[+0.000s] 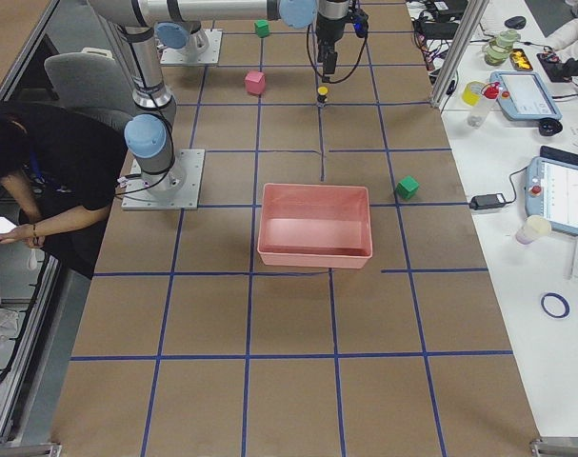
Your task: Align button upright
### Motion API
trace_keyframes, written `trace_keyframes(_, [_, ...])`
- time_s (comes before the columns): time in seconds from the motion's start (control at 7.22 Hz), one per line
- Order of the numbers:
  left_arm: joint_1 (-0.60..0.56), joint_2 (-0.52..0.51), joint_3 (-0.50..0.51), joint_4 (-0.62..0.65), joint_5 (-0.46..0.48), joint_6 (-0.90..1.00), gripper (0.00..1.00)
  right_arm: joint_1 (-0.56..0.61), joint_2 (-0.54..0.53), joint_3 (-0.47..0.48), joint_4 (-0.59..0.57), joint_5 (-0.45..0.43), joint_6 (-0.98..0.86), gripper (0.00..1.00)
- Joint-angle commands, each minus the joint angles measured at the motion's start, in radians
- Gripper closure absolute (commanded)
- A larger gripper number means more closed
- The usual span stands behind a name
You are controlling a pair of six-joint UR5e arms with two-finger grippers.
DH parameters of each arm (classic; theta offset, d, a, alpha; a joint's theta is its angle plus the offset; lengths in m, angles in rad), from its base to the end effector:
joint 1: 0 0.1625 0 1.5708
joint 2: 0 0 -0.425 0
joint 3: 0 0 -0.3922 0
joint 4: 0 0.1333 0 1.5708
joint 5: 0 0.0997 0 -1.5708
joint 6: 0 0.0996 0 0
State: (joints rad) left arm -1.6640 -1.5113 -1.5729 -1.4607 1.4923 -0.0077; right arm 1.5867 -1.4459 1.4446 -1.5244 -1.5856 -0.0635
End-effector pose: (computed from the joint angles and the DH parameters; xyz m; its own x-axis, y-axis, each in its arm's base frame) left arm -0.1853 -0.4659 0.5280 -0.9921 0.0982 0.0786 0.0841 0.9825 -0.1661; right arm 0.1404 -0.5381 0.4807 -0.9967 -0.0799 0.0119 -0.0793 0.9958 0.0459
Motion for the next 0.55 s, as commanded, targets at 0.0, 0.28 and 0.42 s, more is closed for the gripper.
trace_keyframes(0.0, [0.003, 0.006, 0.010, -0.044, 0.055, 0.009, 0.00, -0.004, 0.001, 0.046, 0.010, -0.008, 0.020, 0.00])
trace_keyframes(0.28, [0.004, 0.016, 0.011, -0.102, 0.060, -0.035, 0.00, -0.010, -0.005, 0.074, 0.006, -0.005, 0.021, 0.00])
trace_keyframes(0.42, [0.003, 0.019, 0.005, -0.102, 0.054, -0.035, 0.00, -0.002, -0.011, 0.059, -0.002, 0.006, 0.027, 0.00])
